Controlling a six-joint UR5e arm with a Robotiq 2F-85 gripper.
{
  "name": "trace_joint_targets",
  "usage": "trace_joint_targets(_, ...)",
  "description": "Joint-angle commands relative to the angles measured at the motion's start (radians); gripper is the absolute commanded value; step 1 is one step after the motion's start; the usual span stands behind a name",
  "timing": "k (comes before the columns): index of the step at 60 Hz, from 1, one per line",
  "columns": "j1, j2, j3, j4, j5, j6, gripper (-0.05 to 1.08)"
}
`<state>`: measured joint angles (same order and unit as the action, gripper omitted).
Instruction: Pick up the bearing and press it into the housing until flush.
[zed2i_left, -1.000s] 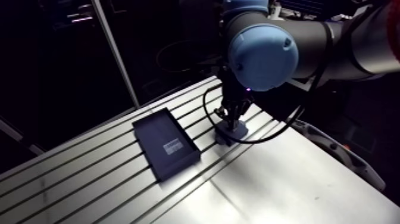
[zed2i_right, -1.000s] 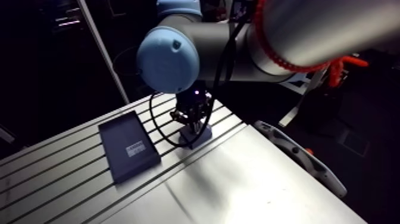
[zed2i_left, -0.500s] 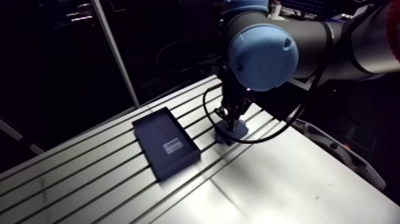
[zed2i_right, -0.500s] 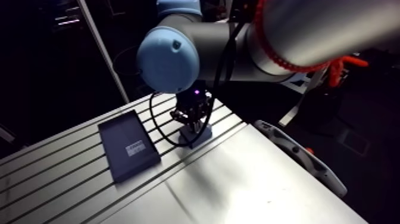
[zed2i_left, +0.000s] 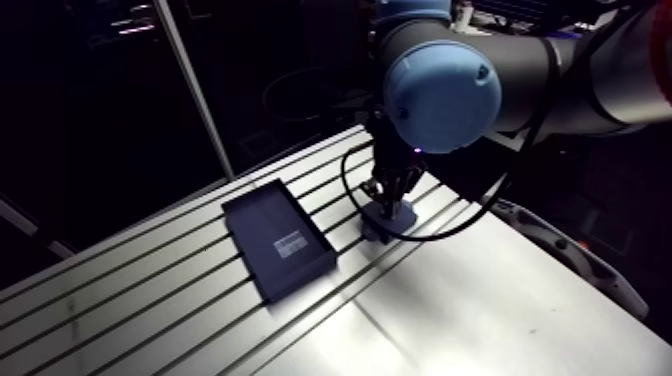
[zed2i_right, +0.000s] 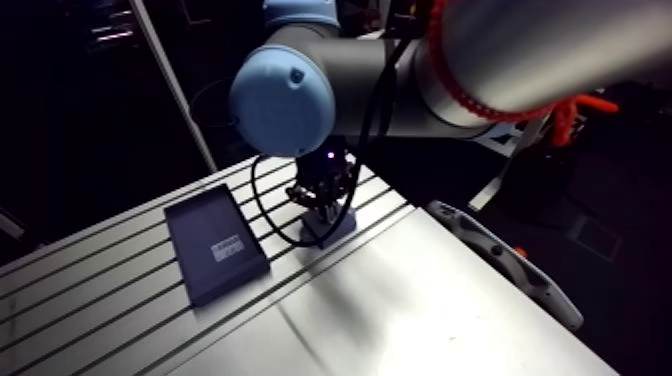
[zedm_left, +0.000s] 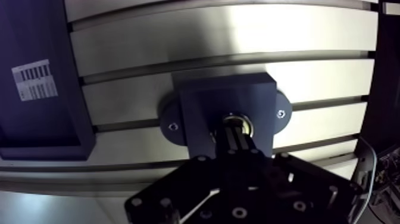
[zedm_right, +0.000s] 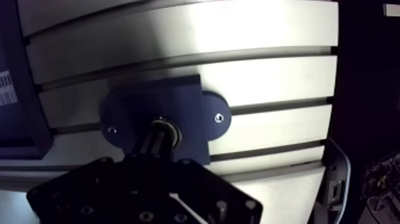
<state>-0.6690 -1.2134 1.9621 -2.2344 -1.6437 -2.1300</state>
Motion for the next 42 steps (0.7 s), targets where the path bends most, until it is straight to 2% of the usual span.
trace_joint_targets(1, 0.0, -0.001, 0.001, -0.001, 0.0, 0.0, 0.89)
trace_joint_targets(42, -0.001, -0.001, 0.007, -0.003, 0.002, -0.003, 0.89)
